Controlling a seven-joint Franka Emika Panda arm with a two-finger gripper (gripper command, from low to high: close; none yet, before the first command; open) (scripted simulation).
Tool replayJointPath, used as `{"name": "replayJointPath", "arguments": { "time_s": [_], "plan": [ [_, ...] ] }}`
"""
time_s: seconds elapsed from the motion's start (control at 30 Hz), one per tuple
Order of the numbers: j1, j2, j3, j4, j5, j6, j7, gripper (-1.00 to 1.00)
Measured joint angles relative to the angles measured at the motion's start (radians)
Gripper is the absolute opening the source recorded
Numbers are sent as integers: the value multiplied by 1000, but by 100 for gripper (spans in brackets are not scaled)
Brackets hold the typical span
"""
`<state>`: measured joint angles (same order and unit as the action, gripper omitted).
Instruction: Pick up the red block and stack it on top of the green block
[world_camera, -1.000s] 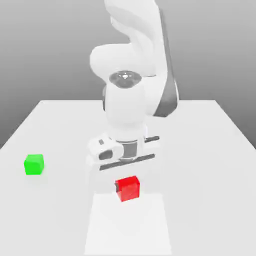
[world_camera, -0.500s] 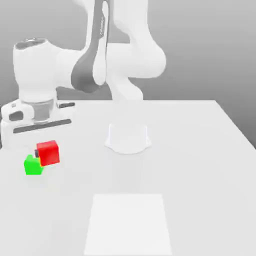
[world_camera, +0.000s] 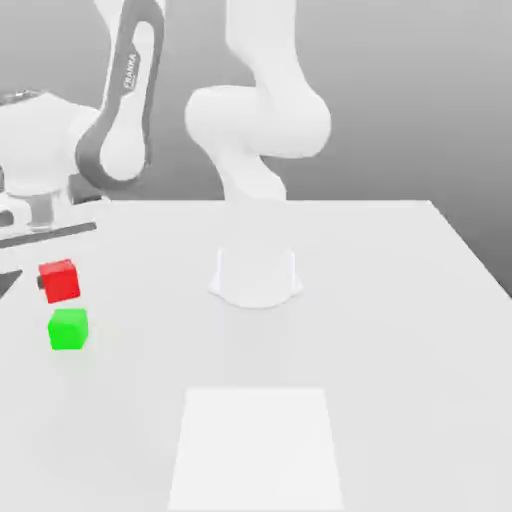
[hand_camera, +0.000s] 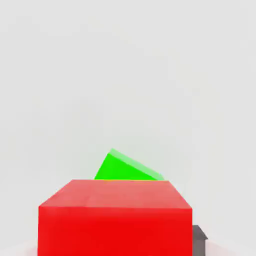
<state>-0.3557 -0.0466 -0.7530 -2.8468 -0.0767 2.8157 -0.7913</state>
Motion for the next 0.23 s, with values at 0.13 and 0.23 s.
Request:
{"name": "replayJointPath", "arguments": {
  "time_s": [0.13,0.23],
  "plan": [
    [-5,103,67,5,231,67,-163,-100],
    [-21,127,97,7,292,82,-207,100]
  ]
}}
